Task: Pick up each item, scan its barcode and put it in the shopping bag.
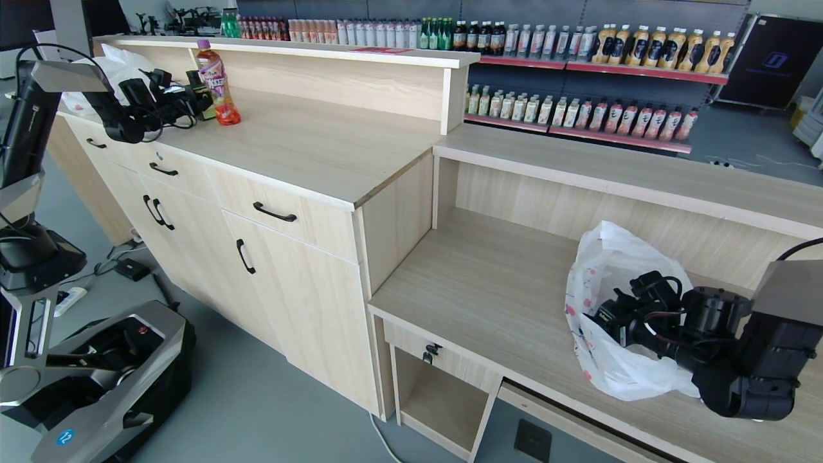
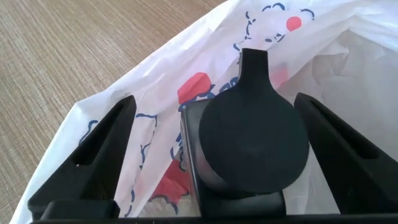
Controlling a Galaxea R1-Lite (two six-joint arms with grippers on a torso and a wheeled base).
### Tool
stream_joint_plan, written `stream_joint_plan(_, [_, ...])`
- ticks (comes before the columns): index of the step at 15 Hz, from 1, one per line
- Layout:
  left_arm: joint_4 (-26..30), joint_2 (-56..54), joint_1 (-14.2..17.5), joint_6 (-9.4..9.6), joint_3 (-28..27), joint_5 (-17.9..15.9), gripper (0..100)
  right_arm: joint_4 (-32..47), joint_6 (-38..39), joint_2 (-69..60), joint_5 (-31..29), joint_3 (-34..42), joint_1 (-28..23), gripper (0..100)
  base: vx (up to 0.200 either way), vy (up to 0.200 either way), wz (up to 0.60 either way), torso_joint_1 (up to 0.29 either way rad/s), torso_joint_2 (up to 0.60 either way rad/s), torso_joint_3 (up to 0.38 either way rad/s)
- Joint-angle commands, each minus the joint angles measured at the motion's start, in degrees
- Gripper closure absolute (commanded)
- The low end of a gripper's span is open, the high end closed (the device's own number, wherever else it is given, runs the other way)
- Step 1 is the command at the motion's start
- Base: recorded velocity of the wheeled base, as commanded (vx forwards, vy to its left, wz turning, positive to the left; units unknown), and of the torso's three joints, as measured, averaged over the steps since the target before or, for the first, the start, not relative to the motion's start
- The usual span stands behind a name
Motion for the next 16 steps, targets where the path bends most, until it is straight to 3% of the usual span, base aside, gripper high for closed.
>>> stream_joint_plan(1, [0.0,0.0,0.0,0.04,0.0,0.0,0,0.4,0.2,-2.5,0.0,-0.1,0.1,0,0.000,0.000,0.00,0.000,0.00,0.000])
stream_joint_plan(8, [0.0,0.0,0.0,-0.05,0.0,0.0,0,11.6,-0.2,-24.6,-0.4,0.5,-3.0,0,0.000,0.000,0.00,0.000,0.00,0.000])
stream_joint_plan(13, [0.0,0.0,0.0,-0.05,0.0,0.0,0,23.7,-7.0,-47.9,-0.4,10.0,-13.4,0,0.000,0.000,0.00,0.000,0.00,0.000])
stream_joint_plan(14, [0.0,0.0,0.0,0.04,0.0,0.0,0,27.2,-11.1,-52.2,-0.8,10.0,-16.5,0,0.000,0.000,-0.60,0.007,0.01,0.002])
stream_joint_plan(16, [0.0,0.0,0.0,-0.05,0.0,0.0,0,29.8,-12.1,-56.9,-0.8,9.2,-19.4,0,0.000,0.000,-0.60,0.002,0.00,0.005])
